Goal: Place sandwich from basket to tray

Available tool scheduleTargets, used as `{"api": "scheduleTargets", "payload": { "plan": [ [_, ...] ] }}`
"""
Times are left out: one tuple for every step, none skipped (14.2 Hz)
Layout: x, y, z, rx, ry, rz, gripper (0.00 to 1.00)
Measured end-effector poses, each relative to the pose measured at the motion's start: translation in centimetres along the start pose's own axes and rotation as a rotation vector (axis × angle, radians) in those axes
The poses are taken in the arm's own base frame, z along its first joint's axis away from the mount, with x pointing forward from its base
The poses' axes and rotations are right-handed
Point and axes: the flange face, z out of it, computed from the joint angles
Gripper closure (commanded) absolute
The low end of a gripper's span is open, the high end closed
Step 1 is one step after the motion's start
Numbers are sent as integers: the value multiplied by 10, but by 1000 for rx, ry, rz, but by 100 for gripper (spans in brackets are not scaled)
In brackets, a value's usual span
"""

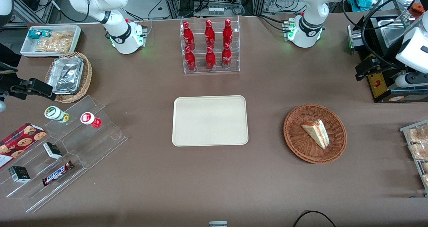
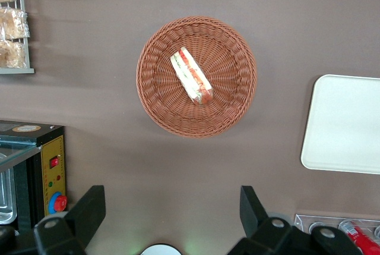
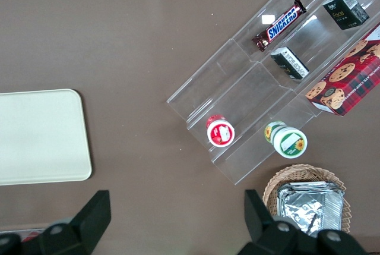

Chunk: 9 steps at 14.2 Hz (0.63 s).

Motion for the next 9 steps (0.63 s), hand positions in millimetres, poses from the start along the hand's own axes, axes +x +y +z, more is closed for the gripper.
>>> {"api": "scheduleTargets", "payload": {
  "plan": [
    [0,0,0,0,0,0,0],
    [0,0,0,0,0,1,0],
    [0,0,0,0,0,1,0],
    [0,0,0,0,0,1,0],
    [0,0,0,0,0,1,0],
    [0,0,0,0,-1,1,0],
    [0,0,1,1,-4,1,0],
    [1,-1,3,2,-11,-4,0],
    [3,-2,10,6,-24,-24,0]
  ]
}}
